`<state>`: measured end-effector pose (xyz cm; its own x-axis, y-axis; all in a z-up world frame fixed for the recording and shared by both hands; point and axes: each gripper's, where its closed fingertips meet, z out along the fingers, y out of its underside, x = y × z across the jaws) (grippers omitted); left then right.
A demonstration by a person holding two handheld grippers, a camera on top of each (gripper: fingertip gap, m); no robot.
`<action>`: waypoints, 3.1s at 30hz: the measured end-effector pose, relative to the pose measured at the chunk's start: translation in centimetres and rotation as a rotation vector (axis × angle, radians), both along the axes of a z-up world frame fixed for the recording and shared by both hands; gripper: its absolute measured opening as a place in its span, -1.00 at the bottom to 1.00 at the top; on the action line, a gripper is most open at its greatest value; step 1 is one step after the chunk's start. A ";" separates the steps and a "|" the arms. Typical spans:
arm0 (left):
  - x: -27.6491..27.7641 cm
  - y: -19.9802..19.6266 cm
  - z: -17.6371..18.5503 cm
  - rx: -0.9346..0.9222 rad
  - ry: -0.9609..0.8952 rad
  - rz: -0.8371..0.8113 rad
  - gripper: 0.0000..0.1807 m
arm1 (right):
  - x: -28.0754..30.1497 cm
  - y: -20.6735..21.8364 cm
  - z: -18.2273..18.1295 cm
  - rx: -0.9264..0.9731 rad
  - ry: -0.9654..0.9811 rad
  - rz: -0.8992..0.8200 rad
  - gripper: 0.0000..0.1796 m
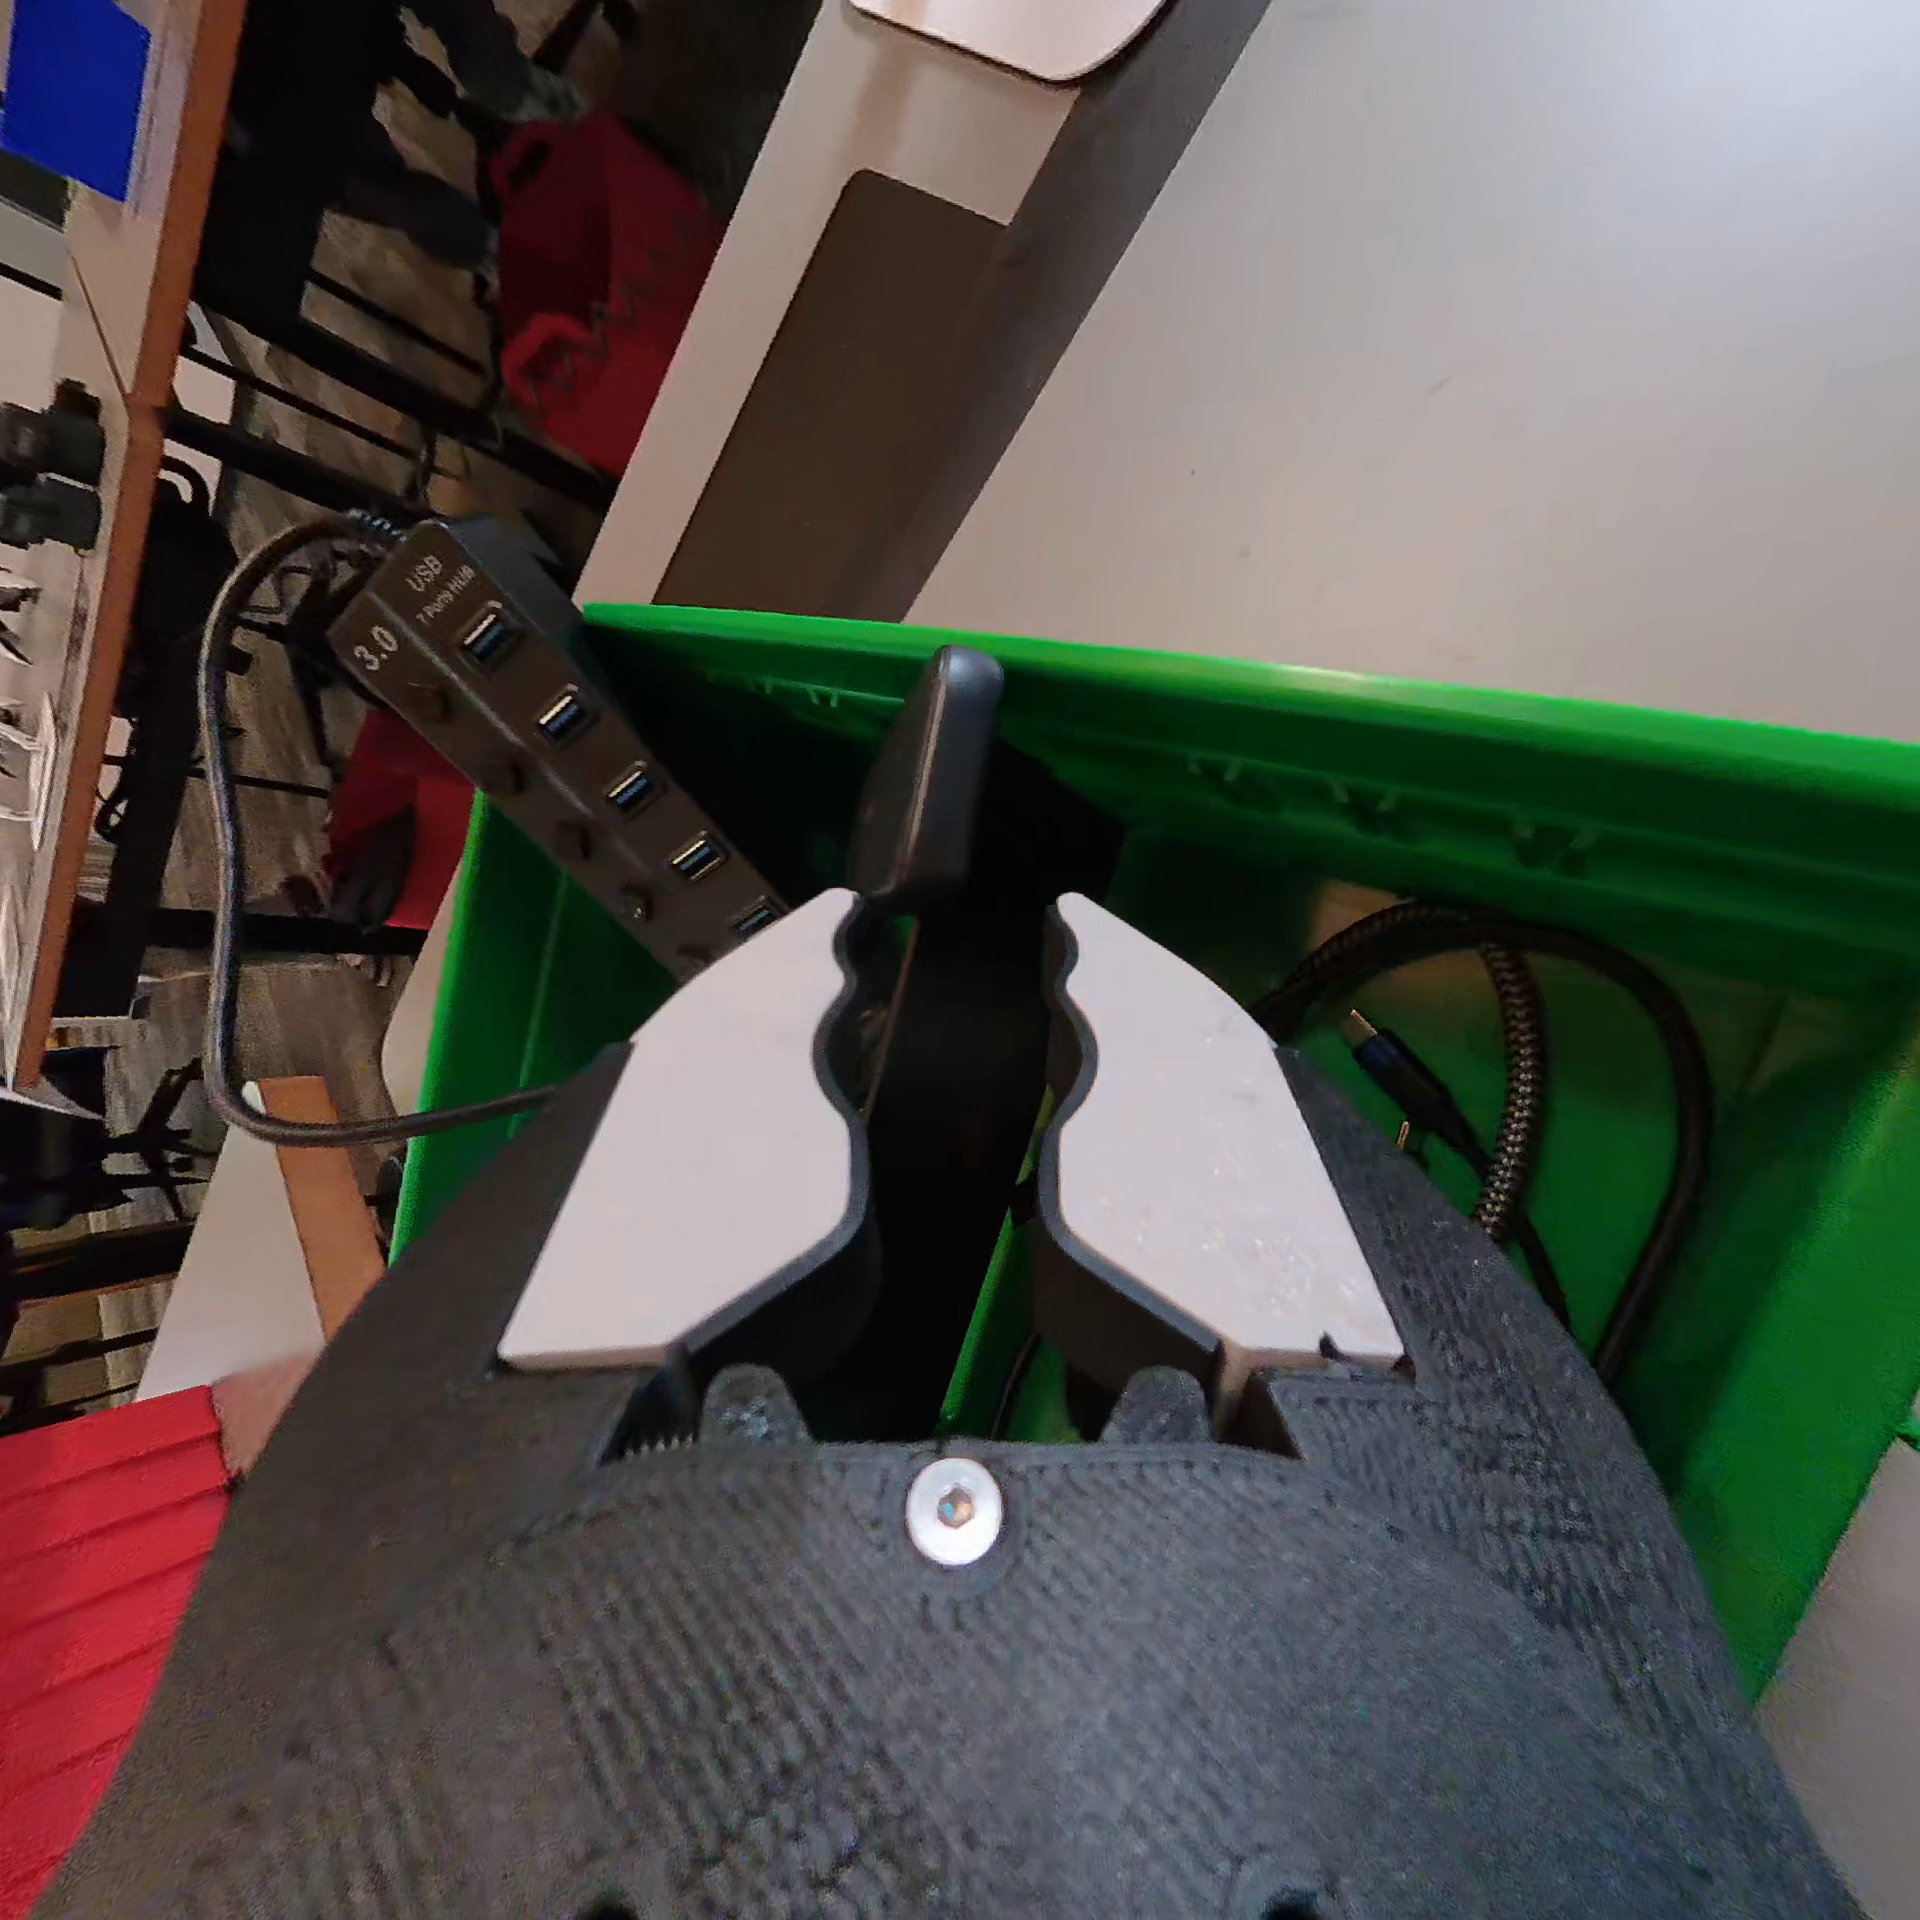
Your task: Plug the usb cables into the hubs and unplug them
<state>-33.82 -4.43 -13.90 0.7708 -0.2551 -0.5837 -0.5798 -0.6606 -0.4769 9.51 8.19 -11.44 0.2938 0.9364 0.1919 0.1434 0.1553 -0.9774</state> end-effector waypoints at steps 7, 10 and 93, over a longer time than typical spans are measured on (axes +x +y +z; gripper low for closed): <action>-0.8 0.5 1.1 0.031 0.042 -0.015 -0.85 | 0.7 -0.5 0.7 -0.089 0.101 0.013 -0.79; -0.9 0.7 1.5 0.067 0.031 -0.006 -0.87 | 1.3 -0.5 1.4 -0.115 0.153 0.012 -0.80; 11.6 -5.2 28.5 0.851 -0.282 -0.295 -0.86 | 1.5 -1.0 0.8 -0.022 0.054 0.004 -0.68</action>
<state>-22.20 -9.61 14.59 0.8846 -0.0362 -0.4650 -0.4572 0.1289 -0.8799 11.02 7.24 -10.66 0.2993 0.9414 0.1554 0.0902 0.1343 -0.9868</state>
